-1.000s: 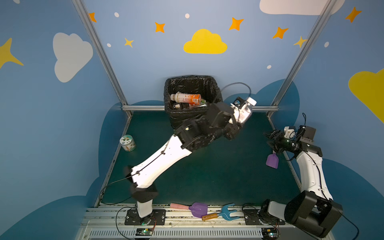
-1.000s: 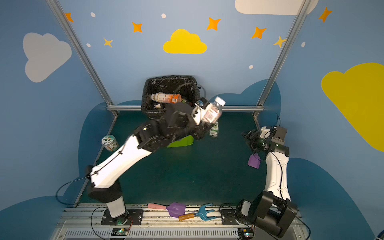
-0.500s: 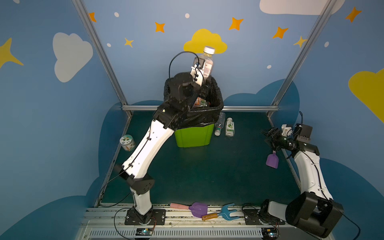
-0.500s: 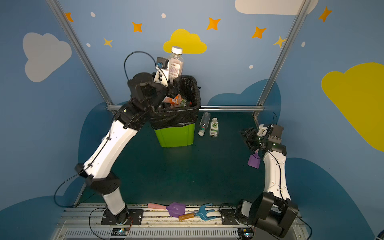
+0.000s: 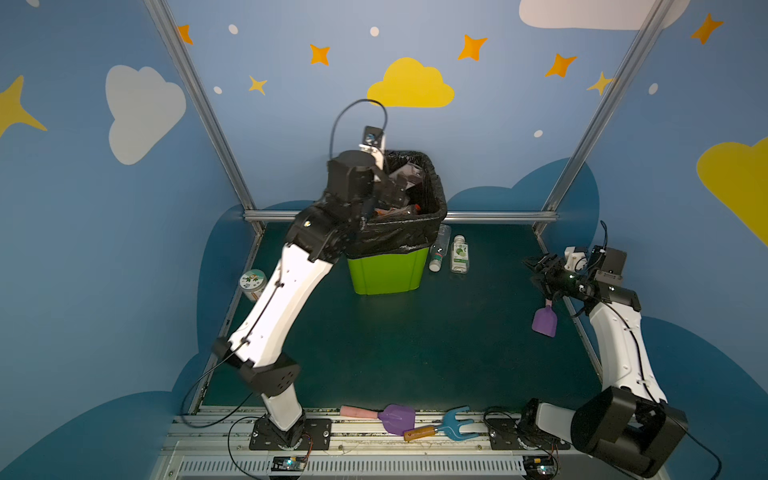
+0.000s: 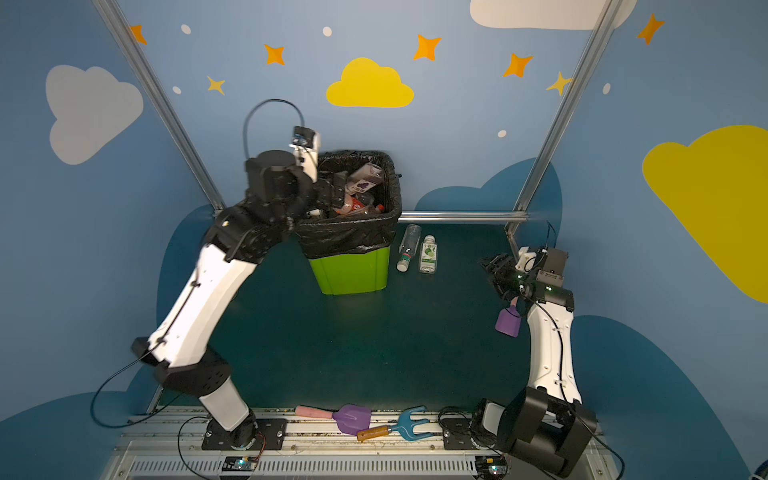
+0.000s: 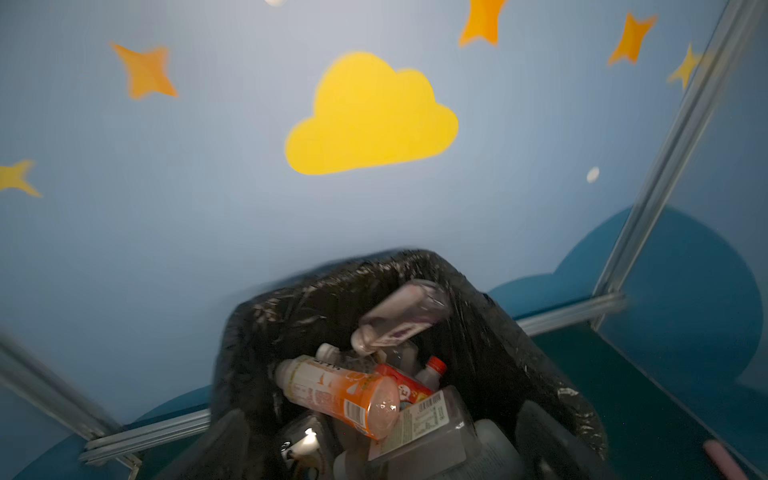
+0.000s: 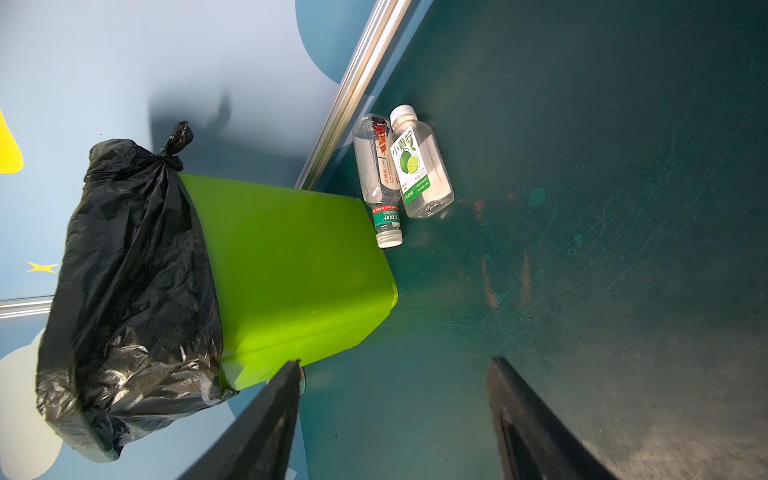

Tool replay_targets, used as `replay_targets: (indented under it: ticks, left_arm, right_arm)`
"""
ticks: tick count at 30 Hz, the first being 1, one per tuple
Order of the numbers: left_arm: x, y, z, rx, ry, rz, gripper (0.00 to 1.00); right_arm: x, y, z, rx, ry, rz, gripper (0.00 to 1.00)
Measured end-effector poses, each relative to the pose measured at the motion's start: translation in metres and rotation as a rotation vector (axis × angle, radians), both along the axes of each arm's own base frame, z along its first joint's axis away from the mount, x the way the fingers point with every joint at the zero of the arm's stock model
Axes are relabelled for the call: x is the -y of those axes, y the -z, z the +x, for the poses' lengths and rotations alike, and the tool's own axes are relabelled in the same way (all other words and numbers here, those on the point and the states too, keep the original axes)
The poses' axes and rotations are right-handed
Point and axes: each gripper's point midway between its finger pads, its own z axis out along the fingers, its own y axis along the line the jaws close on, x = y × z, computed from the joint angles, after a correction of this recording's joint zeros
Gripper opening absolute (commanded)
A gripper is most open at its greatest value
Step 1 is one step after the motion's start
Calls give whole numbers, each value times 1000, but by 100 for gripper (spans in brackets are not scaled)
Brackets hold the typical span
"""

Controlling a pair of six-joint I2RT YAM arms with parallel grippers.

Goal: Throw the plastic bottles in the bin
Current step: 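Draw the left arm back while the right gripper moves toward the lime-print bottle, then lower the right gripper around the lime-print bottle and close it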

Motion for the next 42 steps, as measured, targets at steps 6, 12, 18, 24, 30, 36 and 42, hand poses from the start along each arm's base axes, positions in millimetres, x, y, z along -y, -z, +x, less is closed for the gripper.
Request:
replay_targets:
  ticks: [6,12,18,24,30,36,42]
  left_arm:
    - [-110,15,-56,-24,-207,-186,100]
    - [-172,185,-68,-388,-393,-388,100]
    - [-171,326,-104,-722,-471,-633,100]
    - [-154,362,-120,-818,-454,-787,100]
    - [-155,357,-115,-781,-461,-831,100]
    - [-156,352,-99,-791,-494,-862,100]
    - [-156,353,-92,-793,-508,-879,100]
  right_arm:
    - [-12,-2,22,-6,-50,-42,70]
    - [-47,-4,49,0,-158,-151,71]
    - [-74,21,76,-81,-248,-269,72]
    - [-94,69,107,-211,-317,-415,75]
    - [-115,107,137,-297,-399,-529,81]
    - [-121,131,171,-335,-426,-591,81]
    - [-119,153,185,-374,-437,-649,81]
